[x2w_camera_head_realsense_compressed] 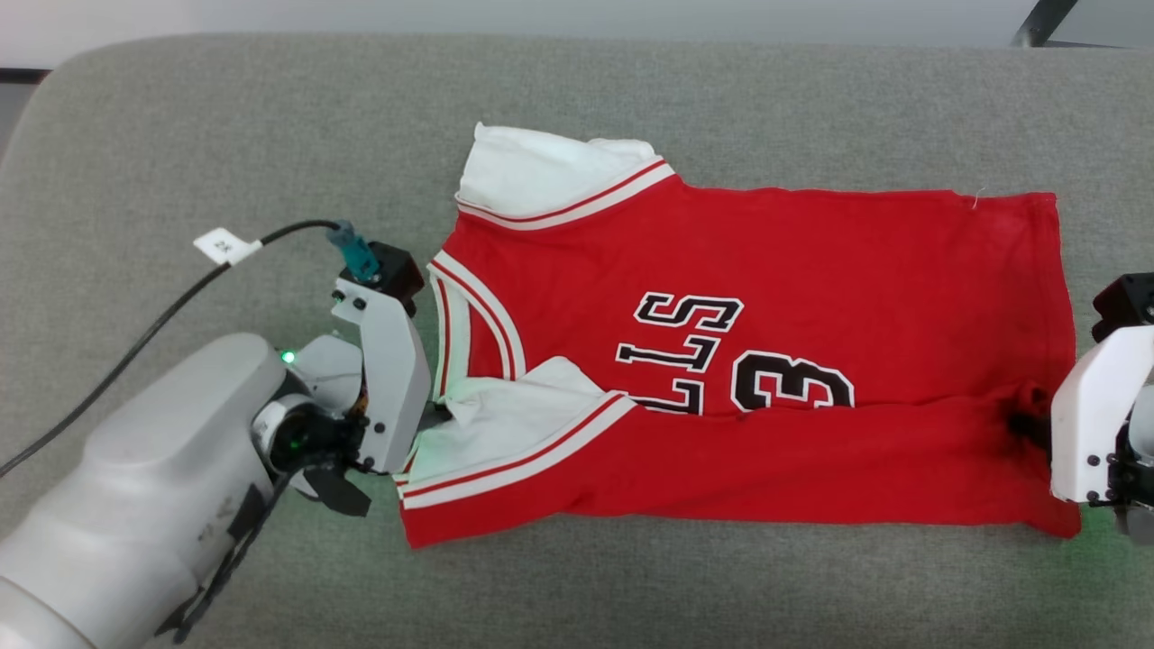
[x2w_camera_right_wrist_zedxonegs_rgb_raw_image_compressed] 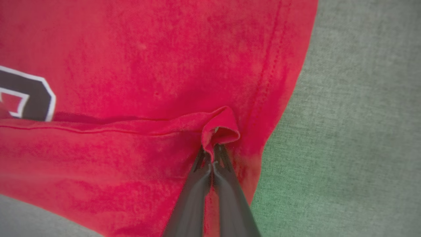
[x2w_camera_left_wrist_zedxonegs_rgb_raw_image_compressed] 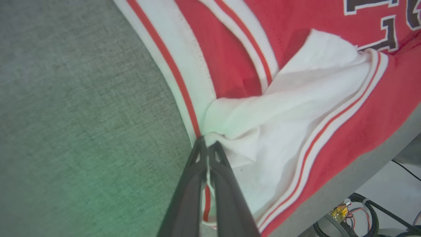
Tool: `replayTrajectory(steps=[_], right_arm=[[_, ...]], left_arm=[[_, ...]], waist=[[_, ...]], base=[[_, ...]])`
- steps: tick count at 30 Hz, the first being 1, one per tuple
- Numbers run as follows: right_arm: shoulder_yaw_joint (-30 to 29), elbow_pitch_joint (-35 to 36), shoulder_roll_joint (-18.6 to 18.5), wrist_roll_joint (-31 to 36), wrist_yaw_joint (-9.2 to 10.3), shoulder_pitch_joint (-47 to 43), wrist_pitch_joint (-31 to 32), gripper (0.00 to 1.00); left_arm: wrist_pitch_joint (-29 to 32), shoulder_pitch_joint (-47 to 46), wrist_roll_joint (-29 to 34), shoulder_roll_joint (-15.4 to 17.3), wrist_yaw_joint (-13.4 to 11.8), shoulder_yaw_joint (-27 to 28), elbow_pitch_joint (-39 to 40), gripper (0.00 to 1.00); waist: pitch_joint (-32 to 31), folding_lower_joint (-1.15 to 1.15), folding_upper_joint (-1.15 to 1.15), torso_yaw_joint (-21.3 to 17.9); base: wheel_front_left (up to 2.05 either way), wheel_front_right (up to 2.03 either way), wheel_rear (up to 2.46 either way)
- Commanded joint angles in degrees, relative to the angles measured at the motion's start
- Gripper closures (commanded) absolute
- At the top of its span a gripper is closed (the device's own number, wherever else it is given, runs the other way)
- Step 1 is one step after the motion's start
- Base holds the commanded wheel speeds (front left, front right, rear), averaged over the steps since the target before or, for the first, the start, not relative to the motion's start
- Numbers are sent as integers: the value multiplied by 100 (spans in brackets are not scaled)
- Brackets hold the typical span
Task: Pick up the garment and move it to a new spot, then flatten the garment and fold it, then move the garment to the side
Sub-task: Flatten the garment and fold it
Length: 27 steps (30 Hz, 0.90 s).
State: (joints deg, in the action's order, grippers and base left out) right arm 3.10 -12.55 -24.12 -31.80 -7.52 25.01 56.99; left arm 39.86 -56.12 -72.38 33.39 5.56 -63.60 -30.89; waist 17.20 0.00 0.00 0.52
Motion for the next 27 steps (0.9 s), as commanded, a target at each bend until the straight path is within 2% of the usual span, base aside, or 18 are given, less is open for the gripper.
replayTrajectory(steps=[1,2,3,4,5,12,21,27], right_arm=[[79,-51,61,-33,7,19,-15,100],[108,-79,71,-44,7,29,-30,100],[130,-107,79,-55,7,45,-50,100],[156,-126,73,-48,7,71,-76,100],[174,-157,70,-42,7,87,-104,100],[274,-365,24,-54,7,107,-206,100],[447,-584,-154,52,7,184,-197,100],[664,-1126,-166,228,7,88,-83,100]], left_arm=[[42,98,-8,18,-58,-51,-152,100],[47,38,42,13,-62,-64,-209,80],[49,-10,79,23,-64,-69,-269,53],[44,-41,83,21,-71,-60,-313,15],[43,-90,114,21,-67,-60,-331,0],[-5,-356,173,14,-52,18,-342,0],[-146,-435,211,234,-331,150,-98,0],[-338,-43,58,354,-402,204,279,0]], waist=[[-8,0,0,-4],[-15,0,0,-8],[-21,0,0,-8],[-32,0,0,-4],[-47,0,0,3],[-183,0,0,115],[-404,0,0,259],[-660,0,0,380]], base=[[0,0,0],[0,0,0],[0,0,0],[0,0,0],[0,0,0],[0,0,0],[0,0,0],[0,0,0]])
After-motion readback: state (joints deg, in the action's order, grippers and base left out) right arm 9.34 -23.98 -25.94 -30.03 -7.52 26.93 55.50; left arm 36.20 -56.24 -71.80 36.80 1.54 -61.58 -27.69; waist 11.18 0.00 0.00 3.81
